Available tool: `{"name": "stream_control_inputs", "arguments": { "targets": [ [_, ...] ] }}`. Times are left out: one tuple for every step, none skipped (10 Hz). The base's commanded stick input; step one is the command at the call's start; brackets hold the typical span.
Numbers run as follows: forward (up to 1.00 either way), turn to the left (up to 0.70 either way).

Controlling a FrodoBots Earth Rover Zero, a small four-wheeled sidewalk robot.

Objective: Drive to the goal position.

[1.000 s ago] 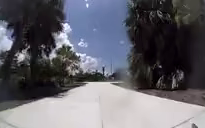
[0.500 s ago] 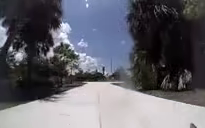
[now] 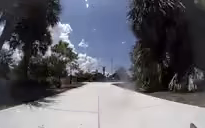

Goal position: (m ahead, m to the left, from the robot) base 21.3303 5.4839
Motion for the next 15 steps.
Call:
{"name": "stream_control_inputs", "arguments": {
  "targets": [
    [0.85,0.00],
    [0.85,0.00],
    [0.85,0.00],
    [0.85,0.00],
    [0.85,0.00],
    [0.85,0.00],
    [0.85,0.00],
    [0.85,0.00],
    [0.85,0.00],
    [0.85,0.00],
    [0.85,0.00],
    [0.85,0.00],
    [0.85,0.00],
    [0.85,0.00],
    [0.85,0.00]
  ]
}}
